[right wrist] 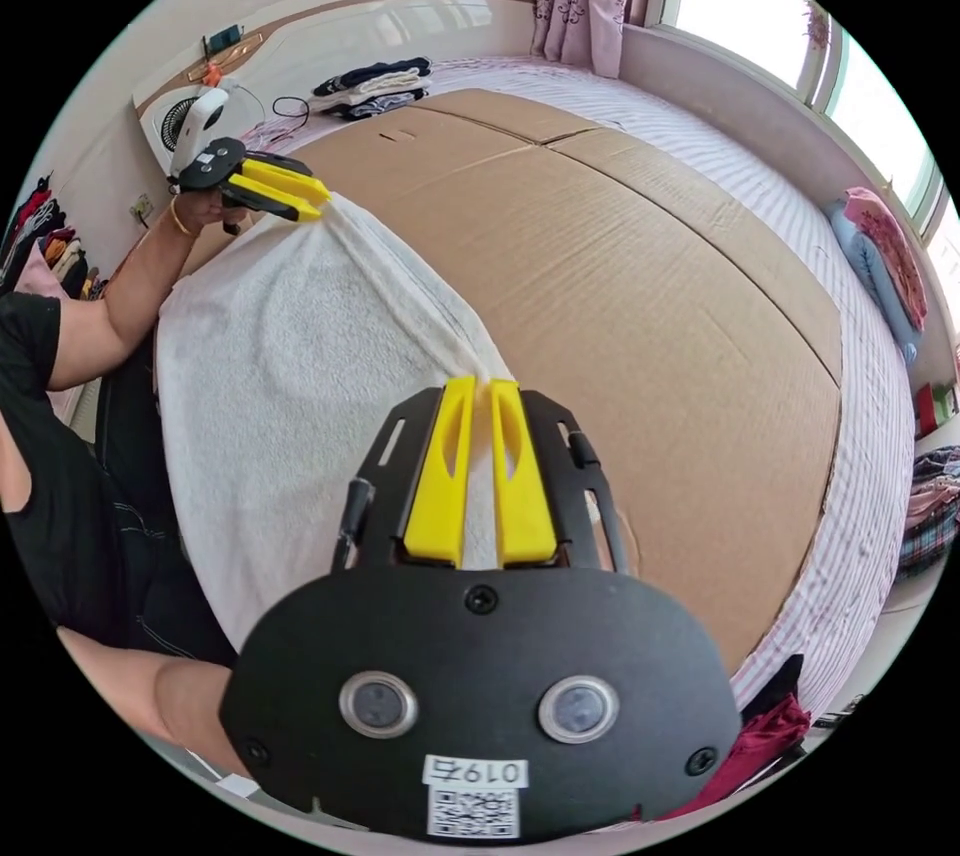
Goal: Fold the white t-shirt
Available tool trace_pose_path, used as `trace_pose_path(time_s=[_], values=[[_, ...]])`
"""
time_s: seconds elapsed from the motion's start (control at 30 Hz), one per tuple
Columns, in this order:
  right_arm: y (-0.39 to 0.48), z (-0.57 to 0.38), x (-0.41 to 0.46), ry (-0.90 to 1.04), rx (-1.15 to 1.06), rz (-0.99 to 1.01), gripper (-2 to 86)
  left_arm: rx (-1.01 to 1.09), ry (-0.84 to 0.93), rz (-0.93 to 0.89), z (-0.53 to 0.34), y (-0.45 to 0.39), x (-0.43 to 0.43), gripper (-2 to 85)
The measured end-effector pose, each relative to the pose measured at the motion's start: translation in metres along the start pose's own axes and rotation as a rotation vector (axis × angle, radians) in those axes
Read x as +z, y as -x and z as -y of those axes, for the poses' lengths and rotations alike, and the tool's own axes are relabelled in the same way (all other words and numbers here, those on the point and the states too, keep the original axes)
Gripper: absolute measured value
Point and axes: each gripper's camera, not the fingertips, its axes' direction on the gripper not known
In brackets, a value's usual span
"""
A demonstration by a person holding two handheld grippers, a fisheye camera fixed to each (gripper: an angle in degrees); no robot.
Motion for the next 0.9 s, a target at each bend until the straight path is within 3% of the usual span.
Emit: trace_pose_path(time_s=[0.3, 0.57, 0.9], values=[[-0.049, -0.021, -0.052, -0.148, 0.145, 0.028, 4.9, -0.094, -0.072, -0.01, -0.016, 0.02, -0.004, 5.0], [-0.098, -0.044, -0.065, 0.019, 0.339, 0.005, 8.9, -0.162, -0.053, 0.096, -0.035, 0.04, -0.023, 4.2], [-0.104, -0.023, -0.05, 0.124, 0.369, -0.027, 9.3, -0.404, -0.029, 0.14, -0.103, 0.086, -0.041, 3.5]])
